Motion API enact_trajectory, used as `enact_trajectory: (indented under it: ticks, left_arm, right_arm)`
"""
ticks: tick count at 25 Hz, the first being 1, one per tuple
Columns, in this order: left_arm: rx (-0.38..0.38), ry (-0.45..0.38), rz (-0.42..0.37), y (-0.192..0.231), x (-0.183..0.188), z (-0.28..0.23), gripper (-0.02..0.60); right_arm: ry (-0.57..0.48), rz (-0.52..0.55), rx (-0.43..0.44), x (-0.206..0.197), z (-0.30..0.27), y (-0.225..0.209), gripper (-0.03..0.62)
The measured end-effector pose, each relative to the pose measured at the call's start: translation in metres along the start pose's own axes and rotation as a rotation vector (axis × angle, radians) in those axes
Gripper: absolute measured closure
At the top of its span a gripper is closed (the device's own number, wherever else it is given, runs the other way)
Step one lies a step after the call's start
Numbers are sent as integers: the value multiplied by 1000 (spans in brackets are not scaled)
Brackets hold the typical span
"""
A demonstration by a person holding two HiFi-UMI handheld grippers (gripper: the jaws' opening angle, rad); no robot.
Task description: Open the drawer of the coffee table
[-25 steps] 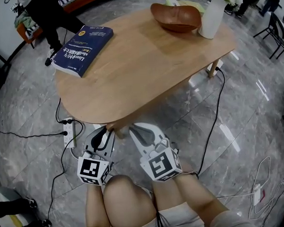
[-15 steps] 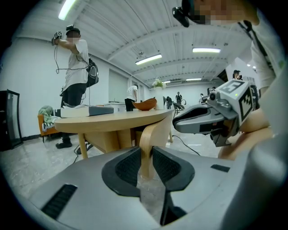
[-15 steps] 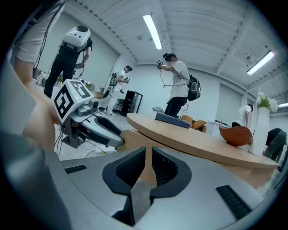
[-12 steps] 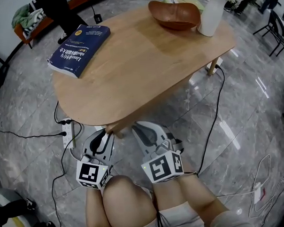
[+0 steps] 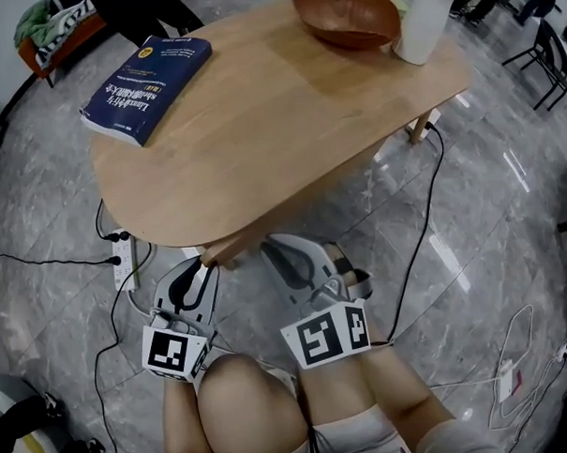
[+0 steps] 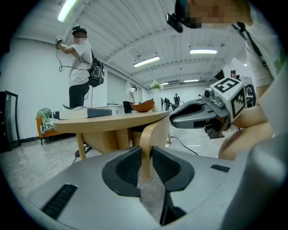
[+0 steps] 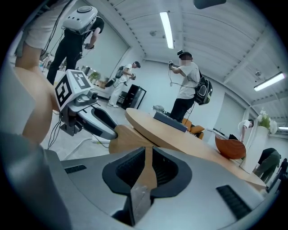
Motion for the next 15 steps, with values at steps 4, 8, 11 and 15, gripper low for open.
enact_trajectory:
  ticks: [4,8,11,15]
  left_arm:
    - [-13,-3,2,-8,-3,5,500]
    - [-19,6,-6,-12,-2,7,500]
    - [-24,2,9,-14,-3,8,500]
    - [-21,11,2,-14,-4,8,502]
  right_arm:
    - [53,77,49,-3,-3,8,484]
    - [123,284,72,-7,-5,7,473]
    - [144,415,97,-8,-5,5,473]
    - [166,508,177,-6,-3,0,473]
Point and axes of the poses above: the fingertips, and each gripper's own axes: z backward along the fingers, y to its left, x out of its top, the point moved 5 cm from there along z, backward along the fingers
